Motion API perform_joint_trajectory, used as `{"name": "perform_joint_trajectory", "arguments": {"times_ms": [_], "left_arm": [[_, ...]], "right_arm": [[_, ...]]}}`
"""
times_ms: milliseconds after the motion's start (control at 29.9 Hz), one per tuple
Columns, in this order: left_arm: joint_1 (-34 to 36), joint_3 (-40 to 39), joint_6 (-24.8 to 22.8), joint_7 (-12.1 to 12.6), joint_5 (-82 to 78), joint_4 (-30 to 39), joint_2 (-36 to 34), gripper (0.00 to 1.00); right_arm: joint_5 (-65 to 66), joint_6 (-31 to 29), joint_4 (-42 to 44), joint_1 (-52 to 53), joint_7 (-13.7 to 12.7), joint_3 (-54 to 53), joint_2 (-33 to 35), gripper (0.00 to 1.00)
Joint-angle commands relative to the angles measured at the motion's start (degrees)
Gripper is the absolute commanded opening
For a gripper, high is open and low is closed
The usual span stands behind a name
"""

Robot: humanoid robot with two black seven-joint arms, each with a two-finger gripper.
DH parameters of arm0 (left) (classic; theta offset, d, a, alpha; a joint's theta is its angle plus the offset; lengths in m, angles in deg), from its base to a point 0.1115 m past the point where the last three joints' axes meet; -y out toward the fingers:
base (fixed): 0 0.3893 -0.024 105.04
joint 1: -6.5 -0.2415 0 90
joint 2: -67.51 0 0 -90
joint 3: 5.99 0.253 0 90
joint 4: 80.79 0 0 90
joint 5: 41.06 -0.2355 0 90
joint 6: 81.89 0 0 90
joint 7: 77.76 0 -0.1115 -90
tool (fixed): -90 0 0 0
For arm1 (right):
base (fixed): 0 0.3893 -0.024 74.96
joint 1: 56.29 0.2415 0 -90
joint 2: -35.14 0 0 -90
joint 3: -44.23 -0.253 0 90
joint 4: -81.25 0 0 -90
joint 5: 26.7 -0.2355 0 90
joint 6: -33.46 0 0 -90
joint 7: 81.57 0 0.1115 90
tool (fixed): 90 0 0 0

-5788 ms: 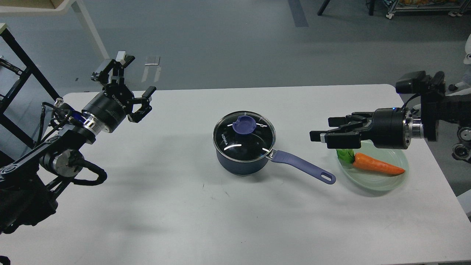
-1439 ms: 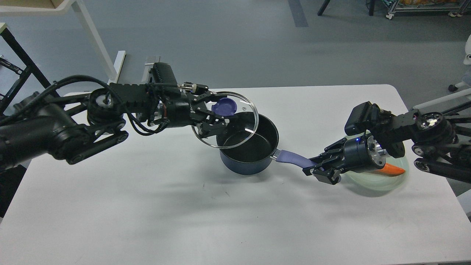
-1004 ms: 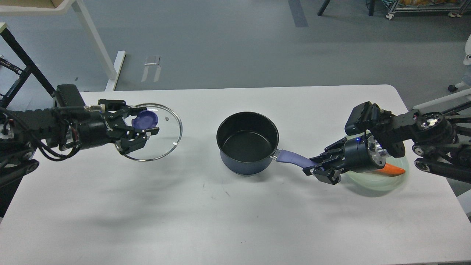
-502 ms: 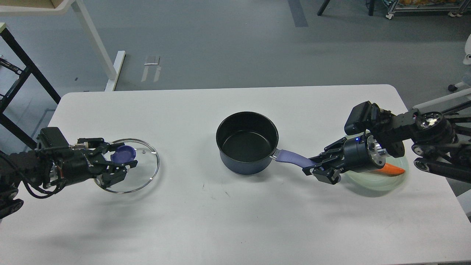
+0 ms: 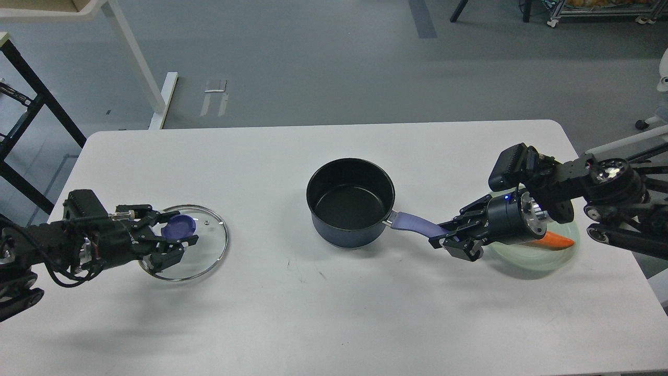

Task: Open pot lid
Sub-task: 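Lower the glass lid onto the table beside the pan with the left gripper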

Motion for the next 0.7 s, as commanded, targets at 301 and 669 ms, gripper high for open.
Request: {"name": "perform_joint_trajectory", "arguments": {"times_ms": [301,669], "left_arm": [[0.1,-0.4,0.0,0.0,0.2,-0.4,0.7,0.85],[0.5,-0.8,-1.0,0.0,5.4,1.9,-0.1,0.99]], "right_arm": [[-0.1,0.0,0.0,0.3,0.0,0.0,0.0,0.32],[-0.1,-0.1,0.0,0.4,0.0,0.0,0.0,0.33]]}}
